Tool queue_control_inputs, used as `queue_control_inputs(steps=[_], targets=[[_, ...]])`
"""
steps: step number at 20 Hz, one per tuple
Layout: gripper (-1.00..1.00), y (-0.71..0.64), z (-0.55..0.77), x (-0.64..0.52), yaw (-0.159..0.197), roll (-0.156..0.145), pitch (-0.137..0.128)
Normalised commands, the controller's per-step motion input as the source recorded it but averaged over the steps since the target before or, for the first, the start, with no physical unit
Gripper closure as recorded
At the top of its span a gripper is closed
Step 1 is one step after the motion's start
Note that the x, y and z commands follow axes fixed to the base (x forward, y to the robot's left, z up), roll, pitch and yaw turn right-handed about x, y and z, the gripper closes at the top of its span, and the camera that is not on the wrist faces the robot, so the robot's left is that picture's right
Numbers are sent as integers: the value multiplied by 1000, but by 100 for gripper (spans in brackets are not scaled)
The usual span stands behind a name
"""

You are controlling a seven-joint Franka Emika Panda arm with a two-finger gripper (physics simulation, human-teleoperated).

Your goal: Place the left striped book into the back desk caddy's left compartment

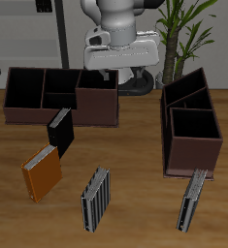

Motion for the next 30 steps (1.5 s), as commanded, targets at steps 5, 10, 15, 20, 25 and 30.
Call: queue_control_inputs(steps=[5, 10, 15, 20, 25, 30], targets=[[-100, 106, 135, 424, -6, -58, -42], [-100, 250, 23, 383, -3, -34, 0], [-100, 473, 54, 421, -5, -1, -17], [-100, 373, 41, 412, 6, -24, -19], [-100, 285, -32, 302, -10, 0, 4], [-100, 325, -100, 356, 15, 20, -14]])
